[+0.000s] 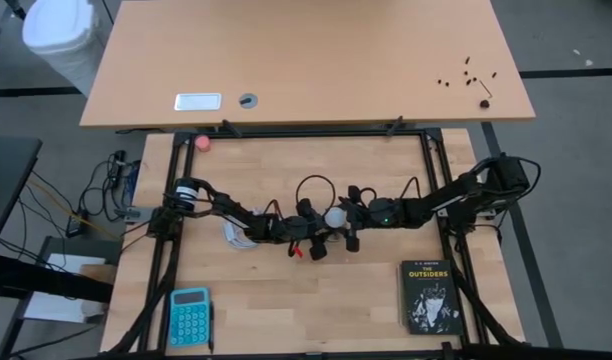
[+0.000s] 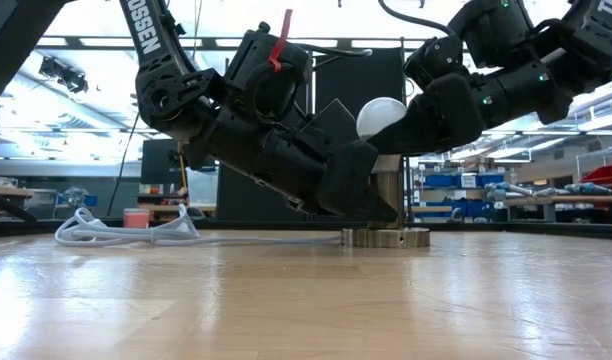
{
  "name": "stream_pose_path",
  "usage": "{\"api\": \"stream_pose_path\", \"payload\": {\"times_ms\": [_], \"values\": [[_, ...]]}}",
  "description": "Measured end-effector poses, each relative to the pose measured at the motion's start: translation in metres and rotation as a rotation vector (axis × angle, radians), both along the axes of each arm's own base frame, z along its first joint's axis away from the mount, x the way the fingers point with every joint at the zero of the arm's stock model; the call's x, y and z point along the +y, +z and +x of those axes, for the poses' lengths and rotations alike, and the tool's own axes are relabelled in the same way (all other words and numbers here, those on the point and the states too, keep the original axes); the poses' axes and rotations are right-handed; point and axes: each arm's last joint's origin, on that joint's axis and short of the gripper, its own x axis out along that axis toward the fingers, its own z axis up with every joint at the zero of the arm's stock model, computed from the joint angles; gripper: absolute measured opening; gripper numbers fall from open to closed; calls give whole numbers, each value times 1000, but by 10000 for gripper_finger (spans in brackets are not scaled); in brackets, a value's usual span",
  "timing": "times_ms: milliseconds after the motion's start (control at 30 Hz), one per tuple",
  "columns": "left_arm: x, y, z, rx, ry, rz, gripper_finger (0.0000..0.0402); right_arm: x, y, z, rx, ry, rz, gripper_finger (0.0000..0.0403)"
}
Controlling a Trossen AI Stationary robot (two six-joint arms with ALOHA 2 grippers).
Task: Screw lightbulb
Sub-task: Insert the white lightbulb into the silver lamp
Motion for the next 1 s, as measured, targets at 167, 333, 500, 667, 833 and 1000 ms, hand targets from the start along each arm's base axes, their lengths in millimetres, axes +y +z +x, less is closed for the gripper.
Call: {"api": "stream_pose_path", "payload": {"times_ms": [167,333,500,667,833,1000], "values": [[0,0,0,0,-1,-1,188,0,0,0,1,-4,9,231],[0,0,0,0,-1,-1,188,-4,-2,0,10,-22,72,228],[0,0,0,0,-2,-1,188,-8,-2,0,12,-19,123,228],[0,0,0,-1,-3,-2,188,-13,-4,-1,31,-21,170,228],[0,0,0,-5,-3,-3,188,-18,-6,-1,51,19,208,228],[0,0,0,-8,-2,-5,188,-20,-6,-1,53,43,214,228]]}}
